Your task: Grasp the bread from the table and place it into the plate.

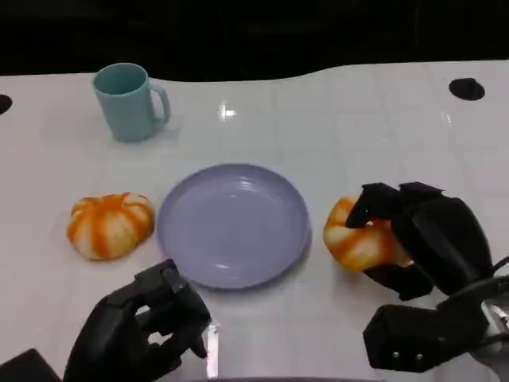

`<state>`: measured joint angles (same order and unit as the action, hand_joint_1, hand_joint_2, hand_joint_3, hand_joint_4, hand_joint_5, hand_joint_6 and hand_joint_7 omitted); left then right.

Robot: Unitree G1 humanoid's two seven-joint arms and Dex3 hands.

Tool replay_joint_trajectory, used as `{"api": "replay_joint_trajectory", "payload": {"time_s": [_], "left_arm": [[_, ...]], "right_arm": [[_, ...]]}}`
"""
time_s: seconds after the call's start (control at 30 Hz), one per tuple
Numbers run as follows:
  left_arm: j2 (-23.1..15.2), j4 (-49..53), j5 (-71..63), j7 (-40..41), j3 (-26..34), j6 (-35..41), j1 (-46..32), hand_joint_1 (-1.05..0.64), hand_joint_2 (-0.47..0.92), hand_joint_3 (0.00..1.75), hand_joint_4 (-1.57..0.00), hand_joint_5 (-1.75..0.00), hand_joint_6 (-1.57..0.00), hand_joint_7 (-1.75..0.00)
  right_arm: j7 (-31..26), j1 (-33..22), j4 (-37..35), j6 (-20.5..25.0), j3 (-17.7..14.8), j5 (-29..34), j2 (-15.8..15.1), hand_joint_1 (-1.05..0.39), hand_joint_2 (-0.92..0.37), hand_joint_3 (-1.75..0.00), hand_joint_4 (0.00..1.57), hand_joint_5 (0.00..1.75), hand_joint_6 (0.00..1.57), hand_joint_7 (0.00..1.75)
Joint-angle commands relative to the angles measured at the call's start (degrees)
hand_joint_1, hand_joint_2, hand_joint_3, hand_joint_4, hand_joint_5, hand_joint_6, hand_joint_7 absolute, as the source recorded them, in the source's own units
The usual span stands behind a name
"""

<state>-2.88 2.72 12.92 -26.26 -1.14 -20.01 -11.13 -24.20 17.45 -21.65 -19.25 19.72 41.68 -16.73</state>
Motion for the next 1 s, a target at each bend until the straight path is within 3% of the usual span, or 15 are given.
{"api": "replay_joint_trajectory", "payload": {"time_s": [0.03,0.37,0.83,0.9,0.97,1.0], "left_arm": [[-0.2,-0.8,0.3,0.5,-0.2,0.3,-0.4,-0.55,0.92,0.3,-0.66,-1.75,-0.6,-1.51],[-0.2,-0.7,0.2,0.1,-1.0,-0.3,-0.3,-0.53,0.92,0.31,-0.65,-1.75,-0.58,-1.52],[-0.3,-1.5,-0.2,0.4,-1.8,-0.1,-0.8,-0.53,0.92,0.32,-0.65,-1.75,-0.58,-1.53],[-0.2,-1.8,-0.4,0.6,-2.0,0.1,-1.0,-0.52,0.92,0.32,-0.65,-1.75,-0.57,-1.53],[-0.2,-1.8,-0.6,0.8,-2.1,0.0,-1.0,-0.52,0.92,0.32,-0.65,-1.75,-0.57,-1.53],[-0.2,-1.9,-0.7,0.9,-2.1,0.2,-1.0,-0.52,0.92,0.32,-0.64,-1.75,-0.58,-1.53]], "right_arm": [[1.1,2.6,0.5,-0.8,-0.2,-2.3,2.5,-0.13,-0.24,-1.44,0.98,1.75,0.77,1.69],[2.9,9.2,-5.0,-0.2,2.7,-1.9,9.6,-0.16,-0.27,-1.43,0.99,1.75,0.74,1.73],[0.0,23.5,-28.4,-1.8,5.3,-2.9,18.2,-0.15,-0.28,-1.38,0.98,1.75,0.74,1.72],[0.5,25.1,-31.3,-1.6,5.2,-3.4,19.1,-0.14,-0.28,-1.36,0.97,1.75,0.74,1.64],[2.0,26.2,-33.2,-1.0,5.0,-4.3,19.8,-0.14,-0.29,-1.3,0.94,1.75,0.77,1.46],[3.9,26.6,-33.7,-0.7,4.7,-5.3,20.1,-0.15,-0.38,-1.13,0.83,1.73,0.81,1.1]]}}
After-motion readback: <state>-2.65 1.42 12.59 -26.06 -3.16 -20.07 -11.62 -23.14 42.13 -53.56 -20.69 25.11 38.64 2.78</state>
